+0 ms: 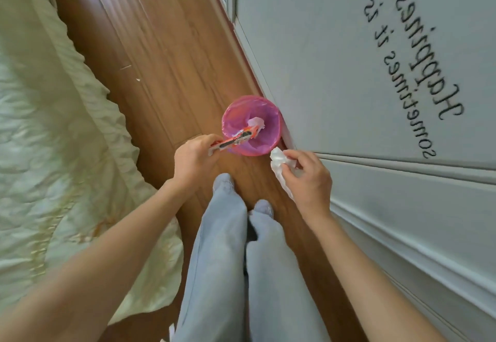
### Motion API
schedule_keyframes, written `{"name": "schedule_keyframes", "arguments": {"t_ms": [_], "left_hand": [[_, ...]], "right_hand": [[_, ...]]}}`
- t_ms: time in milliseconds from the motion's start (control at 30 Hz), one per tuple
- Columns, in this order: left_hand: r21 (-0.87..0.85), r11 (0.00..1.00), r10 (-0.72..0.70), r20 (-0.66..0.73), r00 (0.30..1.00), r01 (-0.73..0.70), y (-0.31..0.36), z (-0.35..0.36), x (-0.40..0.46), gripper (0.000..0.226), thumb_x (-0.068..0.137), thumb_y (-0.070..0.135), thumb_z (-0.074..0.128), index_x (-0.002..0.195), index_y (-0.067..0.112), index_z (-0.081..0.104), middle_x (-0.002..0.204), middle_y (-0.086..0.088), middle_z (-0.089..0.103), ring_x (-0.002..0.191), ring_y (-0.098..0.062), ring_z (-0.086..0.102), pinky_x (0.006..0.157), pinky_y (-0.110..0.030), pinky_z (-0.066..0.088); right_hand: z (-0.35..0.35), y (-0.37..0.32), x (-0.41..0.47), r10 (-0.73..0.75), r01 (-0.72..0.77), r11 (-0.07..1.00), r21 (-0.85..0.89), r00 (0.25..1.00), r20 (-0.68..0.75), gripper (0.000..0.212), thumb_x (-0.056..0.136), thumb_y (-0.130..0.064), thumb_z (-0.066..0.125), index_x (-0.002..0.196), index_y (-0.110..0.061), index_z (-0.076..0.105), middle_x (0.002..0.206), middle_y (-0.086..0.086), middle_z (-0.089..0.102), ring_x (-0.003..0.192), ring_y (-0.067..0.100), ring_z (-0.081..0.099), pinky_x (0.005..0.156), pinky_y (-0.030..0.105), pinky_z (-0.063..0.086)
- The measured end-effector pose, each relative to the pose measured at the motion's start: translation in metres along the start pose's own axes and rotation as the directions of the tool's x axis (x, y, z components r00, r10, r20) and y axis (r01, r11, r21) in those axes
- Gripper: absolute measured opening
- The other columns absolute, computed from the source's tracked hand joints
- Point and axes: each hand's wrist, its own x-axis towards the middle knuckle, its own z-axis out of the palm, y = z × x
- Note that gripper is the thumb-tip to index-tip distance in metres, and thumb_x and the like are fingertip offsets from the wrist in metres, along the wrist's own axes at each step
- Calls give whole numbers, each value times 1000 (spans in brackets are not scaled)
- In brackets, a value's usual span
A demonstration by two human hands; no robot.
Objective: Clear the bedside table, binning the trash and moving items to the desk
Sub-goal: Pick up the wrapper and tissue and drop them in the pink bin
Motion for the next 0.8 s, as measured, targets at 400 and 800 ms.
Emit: {"name": "schedule_keyframes", "arguments": {"t_ms": [400, 800], "left_hand": [[75, 997, -24, 190, 982, 10, -69, 162, 97, 17, 81, 18, 60, 97, 17, 67, 89, -4, 70, 85, -30, 64, 61, -35, 47], [115, 993, 24, 88, 996, -34, -72, 170, 133, 23, 80, 16, 59, 102, 15, 66, 97, -6, 66, 89, -32, 61, 57, -35, 43]], "right_hand": [[123, 87, 60, 106, -108, 994, 28, 993, 49, 24, 73, -11, 70, 94, -22, 71, 86, -6, 65, 75, -2, 47, 64, -1, 33], [158, 106, 94, 154, -153, 988, -13, 978, 138, 24, 76, -14, 66, 98, -22, 70, 90, -4, 63, 75, 13, 57, 62, 27, 43]]}}
